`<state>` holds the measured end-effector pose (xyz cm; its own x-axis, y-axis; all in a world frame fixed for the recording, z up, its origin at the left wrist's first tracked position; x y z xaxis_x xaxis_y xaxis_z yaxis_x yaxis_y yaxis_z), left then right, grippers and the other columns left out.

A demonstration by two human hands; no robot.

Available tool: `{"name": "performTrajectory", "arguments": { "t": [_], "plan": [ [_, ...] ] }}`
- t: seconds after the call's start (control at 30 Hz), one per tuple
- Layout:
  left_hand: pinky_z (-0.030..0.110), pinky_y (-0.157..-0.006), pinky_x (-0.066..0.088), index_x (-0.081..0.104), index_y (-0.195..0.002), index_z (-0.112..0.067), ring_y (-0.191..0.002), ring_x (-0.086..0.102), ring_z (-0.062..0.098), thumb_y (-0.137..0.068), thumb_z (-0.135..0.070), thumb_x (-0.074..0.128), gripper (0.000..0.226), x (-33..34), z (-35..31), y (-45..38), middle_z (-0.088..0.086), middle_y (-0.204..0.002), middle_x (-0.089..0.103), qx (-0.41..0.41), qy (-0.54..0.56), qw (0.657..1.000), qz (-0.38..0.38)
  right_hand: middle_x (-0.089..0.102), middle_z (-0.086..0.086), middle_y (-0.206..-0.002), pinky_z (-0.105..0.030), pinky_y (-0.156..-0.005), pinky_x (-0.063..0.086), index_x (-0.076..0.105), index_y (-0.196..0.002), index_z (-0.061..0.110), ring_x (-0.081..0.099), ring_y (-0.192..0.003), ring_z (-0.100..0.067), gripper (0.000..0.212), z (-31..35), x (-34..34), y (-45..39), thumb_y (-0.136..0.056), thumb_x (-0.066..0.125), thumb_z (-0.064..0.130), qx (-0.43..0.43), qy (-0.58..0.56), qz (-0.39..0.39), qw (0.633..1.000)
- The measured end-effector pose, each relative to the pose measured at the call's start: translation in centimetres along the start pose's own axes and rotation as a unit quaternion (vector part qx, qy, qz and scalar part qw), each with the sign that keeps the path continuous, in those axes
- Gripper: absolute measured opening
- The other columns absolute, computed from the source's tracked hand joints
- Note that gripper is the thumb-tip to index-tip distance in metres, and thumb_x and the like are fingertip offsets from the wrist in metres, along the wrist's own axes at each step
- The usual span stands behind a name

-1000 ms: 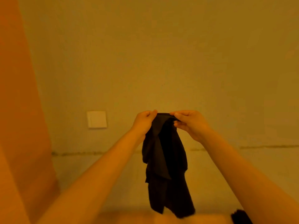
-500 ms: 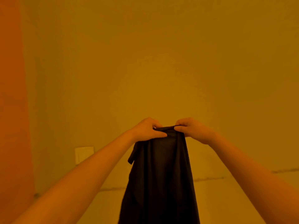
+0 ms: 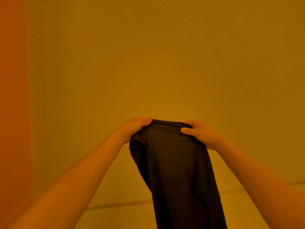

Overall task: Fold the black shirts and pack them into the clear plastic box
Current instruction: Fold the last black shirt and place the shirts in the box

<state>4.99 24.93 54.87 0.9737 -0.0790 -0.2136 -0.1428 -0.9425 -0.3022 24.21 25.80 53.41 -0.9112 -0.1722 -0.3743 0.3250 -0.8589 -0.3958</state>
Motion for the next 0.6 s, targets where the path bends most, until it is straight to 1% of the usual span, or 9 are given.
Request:
{"name": "performTrajectory", "arguments": {
  "t": [0.1, 0.17, 0.2, 0.27, 0.33, 0.37, 0.43, 0.5, 0.6],
  "plan": [
    [0.021, -0.055, 0.054, 0.064, -0.086, -0.012, -0.064, 0.065, 0.012, -0.094, -0.031, 0.051, 0.024, 0.1, 0.1, 0.2, 0.002, -0.076, 0.068, -0.014, 0.006, 1.0, -0.009, 0.068, 0.002, -0.07, -0.019, -0.055, 0.049, 0.066, -0.077, 0.017, 0.065, -0.066, -0.014, 0.01, 0.5, -0.2, 0.0, -0.085, 0.064, 0.021, -0.001, 0.075, -0.007, 0.997],
    [0.024, -0.059, 0.054, 0.063, -0.087, -0.009, -0.069, 0.064, 0.015, -0.093, -0.032, 0.052, 0.026, 0.7, 0.2, 0.2, 0.006, -0.081, 0.066, -0.023, 0.02, 0.999, -0.008, 0.068, 0.002, -0.075, -0.019, -0.059, 0.048, 0.066, -0.08, 0.017, 0.064, -0.072, -0.013, 0.005, 1.0, -0.1, -0.1, -0.084, 0.066, 0.021, -0.009, 0.073, -0.025, 0.997],
    [0.025, -0.059, 0.054, 0.063, -0.087, -0.008, -0.068, 0.065, 0.015, -0.093, -0.032, 0.053, 0.027, 1.2, 0.2, 0.2, 0.006, -0.081, 0.067, -0.025, 0.032, 0.999, -0.004, 0.068, 0.002, -0.08, -0.02, -0.063, 0.048, 0.066, -0.087, 0.017, 0.064, -0.077, -0.013, 0.004, 1.4, 0.5, -0.2, -0.083, 0.066, 0.018, -0.018, 0.052, -0.016, 0.998],
    [0.023, -0.057, 0.054, 0.063, -0.085, -0.008, -0.062, 0.066, 0.012, -0.092, -0.033, 0.054, 0.027, 2.4, 0.2, 0.2, 0.006, -0.076, 0.068, -0.024, 0.038, 0.999, 0.018, 0.066, 0.004, -0.089, -0.021, -0.068, 0.048, 0.06, -0.107, 0.018, 0.063, -0.083, -0.011, 0.026, 2.0, 2.6, -0.5, -0.083, 0.065, 0.01, -0.04, -0.01, 0.028, 0.999],
    [0.023, -0.055, 0.053, 0.065, -0.085, -0.007, -0.059, 0.066, 0.012, -0.09, -0.033, 0.057, 0.028, 3.5, 0.4, 0.3, 0.005, -0.071, 0.068, -0.028, 0.012, 0.998, 0.048, 0.066, 0.006, -0.089, -0.021, -0.069, 0.05, 0.054, -0.113, 0.023, 0.064, -0.081, -0.007, 0.035, 2.1, 4.5, -0.7, -0.083, 0.062, 0.006, -0.041, -0.052, 0.057, 0.996],
    [0.023, -0.055, 0.053, 0.065, -0.085, -0.006, -0.059, 0.065, 0.012, -0.089, -0.031, 0.058, 0.027, 3.9, 0.5, 0.3, 0.006, -0.071, 0.068, -0.03, -0.005, 0.998, 0.063, 0.067, 0.006, -0.086, -0.022, -0.068, 0.051, 0.055, -0.109, 0.022, 0.064, -0.079, -0.007, 0.031, 1.9, 5.3, -0.9, -0.084, 0.062, 0.005, -0.037, -0.062, 0.068, 0.995],
    [0.023, -0.057, 0.05, 0.064, -0.085, -0.006, -0.06, 0.062, 0.012, -0.086, -0.026, 0.064, 0.019, 3.9, 0.7, 0.5, 0.006, -0.071, 0.065, -0.027, -0.074, 0.993, 0.088, 0.066, 0.006, -0.072, -0.019, -0.059, 0.048, 0.062, -0.089, 0.017, 0.062, -0.068, -0.005, 0.015, 1.2, 6.3, -1.1, -0.084, 0.061, 0.003, -0.027, -0.053, 0.087, 0.994],
    [0.024, -0.063, 0.05, 0.064, -0.086, -0.009, -0.067, 0.062, 0.013, -0.082, -0.019, 0.069, 0.012, 3.2, 1.0, 0.9, 0.004, -0.075, 0.064, -0.032, -0.162, 0.979, 0.117, 0.057, 0.004, -0.06, -0.018, -0.051, 0.038, 0.059, -0.07, 0.014, 0.053, -0.054, -0.005, 0.017, 0.6, 6.3, -1.3, -0.084, 0.062, 0.005, -0.026, -0.021, 0.083, 0.996],
    [0.024, -0.066, 0.053, 0.067, -0.092, -0.01, -0.072, 0.066, 0.013, -0.083, -0.011, 0.065, 0.009, 1.4, 1.5, 1.7, 0.003, -0.081, 0.07, -0.051, -0.154, 0.977, 0.14, 0.056, 0.004, -0.058, -0.016, -0.048, 0.037, 0.058, -0.069, 0.012, 0.051, -0.051, -0.004, 0.019, 0.5, 5.3, -1.3, -0.088, 0.059, 0.011, -0.02, -0.022, 0.062, 0.998]
  ]
}}
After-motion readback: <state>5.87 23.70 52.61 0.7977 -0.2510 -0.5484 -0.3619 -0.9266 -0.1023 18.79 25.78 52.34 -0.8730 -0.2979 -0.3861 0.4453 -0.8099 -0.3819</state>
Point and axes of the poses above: each hand's wrist, its own y-axis away from the middle knuckle, its own x-axis out of the palm, z = x × y, the point moved 9 cm from there along -y, towards the middle knuckle
